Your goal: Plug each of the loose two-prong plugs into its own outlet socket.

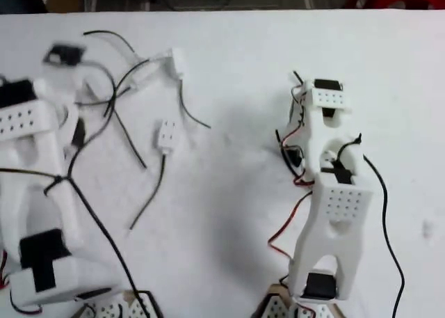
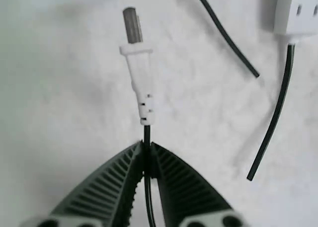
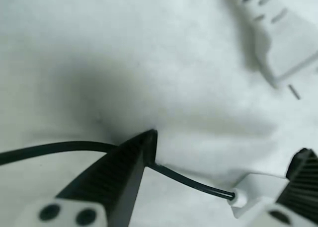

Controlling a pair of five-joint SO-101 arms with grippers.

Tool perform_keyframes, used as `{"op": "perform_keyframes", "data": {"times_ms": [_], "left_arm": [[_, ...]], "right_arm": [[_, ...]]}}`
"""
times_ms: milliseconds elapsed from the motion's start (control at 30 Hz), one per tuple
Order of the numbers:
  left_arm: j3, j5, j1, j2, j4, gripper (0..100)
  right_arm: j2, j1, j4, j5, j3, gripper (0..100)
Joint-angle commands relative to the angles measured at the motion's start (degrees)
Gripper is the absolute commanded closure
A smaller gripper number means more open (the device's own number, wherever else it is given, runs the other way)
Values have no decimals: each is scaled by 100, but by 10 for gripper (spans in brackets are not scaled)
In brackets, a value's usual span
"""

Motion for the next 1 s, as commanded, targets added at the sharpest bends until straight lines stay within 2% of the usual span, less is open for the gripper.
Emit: {"op": "perform_keyframes", "data": {"times_ms": [0,100,233,367,433,500,567,700,833,967], "left_arm": [[1451,-897,-127,-382,-932,976],[2523,-1767,-145,-418,-1996,976],[3297,-2532,-435,-418,-2892,976],[3613,-3393,-831,-391,-3437,974],[3684,-3578,-875,-374,-3525,971],[3675,-3569,-875,-400,-3499,935],[3666,-3543,-875,-418,-3490,854],[3455,-3068,-857,-418,-3499,713],[2971,-2655,-822,-418,-3499,706],[2813,-2251,-479,-382,-3543,706]], "right_arm": [[66,-215,-84,-35,-35,577],[66,-215,-75,-26,-35,577],[66,-207,-75,-18,-35,577],[66,-207,-75,-9,-35,577],[66,-207,-75,-9,-35,577],[66,-207,-75,-9,-35,577],[66,-207,-75,-9,-35,577],[66,-207,-75,-9,-35,577],[66,-207,-75,-9,-35,577],[66,-207,-75,-9,-44,577]]}}
